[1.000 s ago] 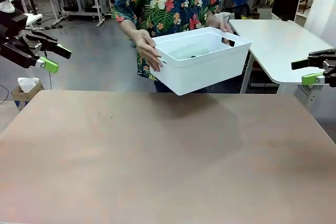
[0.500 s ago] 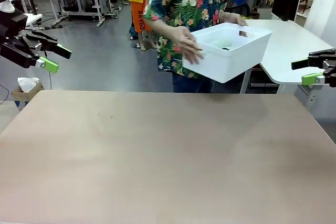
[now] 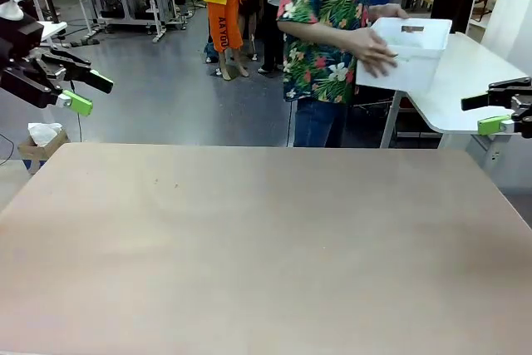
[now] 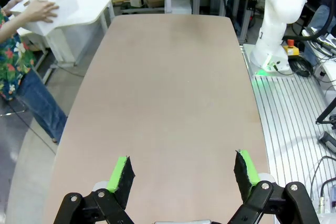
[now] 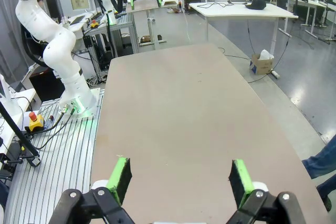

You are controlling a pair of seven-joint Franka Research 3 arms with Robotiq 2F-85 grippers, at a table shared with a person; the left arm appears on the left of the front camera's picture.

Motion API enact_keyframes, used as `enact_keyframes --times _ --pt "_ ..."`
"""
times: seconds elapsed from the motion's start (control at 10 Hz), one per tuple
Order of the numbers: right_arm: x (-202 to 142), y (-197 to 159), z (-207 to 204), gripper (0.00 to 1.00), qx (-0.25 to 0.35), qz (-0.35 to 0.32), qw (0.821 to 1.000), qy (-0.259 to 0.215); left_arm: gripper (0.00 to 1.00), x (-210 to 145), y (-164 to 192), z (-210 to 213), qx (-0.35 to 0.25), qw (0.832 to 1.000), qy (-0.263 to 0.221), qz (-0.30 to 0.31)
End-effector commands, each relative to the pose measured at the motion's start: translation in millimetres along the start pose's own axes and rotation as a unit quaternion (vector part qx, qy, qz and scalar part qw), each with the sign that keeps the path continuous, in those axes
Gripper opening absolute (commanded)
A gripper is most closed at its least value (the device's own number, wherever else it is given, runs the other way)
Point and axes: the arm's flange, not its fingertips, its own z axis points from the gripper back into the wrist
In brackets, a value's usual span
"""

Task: Stack the cups and store them in the basket.
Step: Place the stack of Reusable plastic cups into the Pantry Basket.

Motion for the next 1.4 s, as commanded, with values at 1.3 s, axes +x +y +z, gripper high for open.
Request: enact_keyframes --times 1.3 --pt "4.6 1.2 -0.2 1.0 -0.001 -0.01 1.0 -0.011 1.0 3.8 -1.3 1.4 0.002 1.0 -0.002 0.006"
